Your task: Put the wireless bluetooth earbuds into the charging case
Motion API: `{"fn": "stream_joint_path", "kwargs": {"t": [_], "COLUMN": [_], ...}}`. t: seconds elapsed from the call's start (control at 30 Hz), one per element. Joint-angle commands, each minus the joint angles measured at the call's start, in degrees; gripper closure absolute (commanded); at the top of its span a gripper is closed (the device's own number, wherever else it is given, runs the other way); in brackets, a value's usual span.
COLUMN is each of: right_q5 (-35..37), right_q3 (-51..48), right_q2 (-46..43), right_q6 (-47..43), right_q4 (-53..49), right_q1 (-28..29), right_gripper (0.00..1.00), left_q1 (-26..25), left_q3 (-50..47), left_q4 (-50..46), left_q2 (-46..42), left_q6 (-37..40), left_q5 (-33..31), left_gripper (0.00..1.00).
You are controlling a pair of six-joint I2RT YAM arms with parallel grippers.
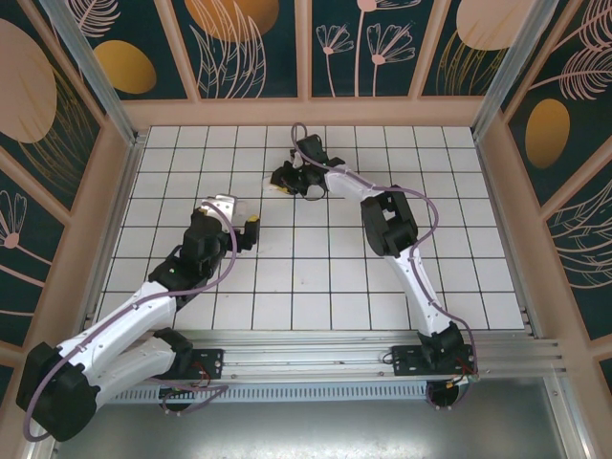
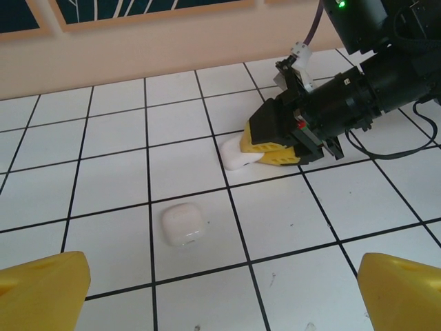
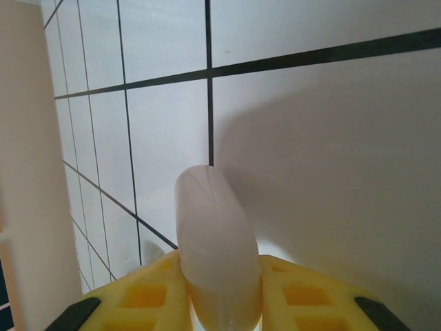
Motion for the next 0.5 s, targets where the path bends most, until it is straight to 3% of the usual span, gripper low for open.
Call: {"fn": "stream_joint_path", "kwargs": {"t": [0.0,0.33,0.47], "right_q5": [3.66,11.92,15.86], "right_q3": [1.63,1.65,0.45], "right_q2": [-1.10,-8.46,-13.42], "right_q6": [-2.05,-5.15,-7.78], "right_q4": [-5.43,-11.44,-13.29], "right_q1": [-0.19,-0.15,-0.05], "right_gripper": [0.70,0.53,0.51], "left_q1": [0.29,0.31,0.29], "left_q3": [-0.02,0.68,1.97], "left_q4": [0.10,0.10,0.50], "left_q2": [-0.95,-1.35,-0.90], "left_q6": [1.92,2.99,3.21], "left_q5": [-1.98,-3.02,-3.18], "left_gripper": [0.02,0.02,0.01]}}
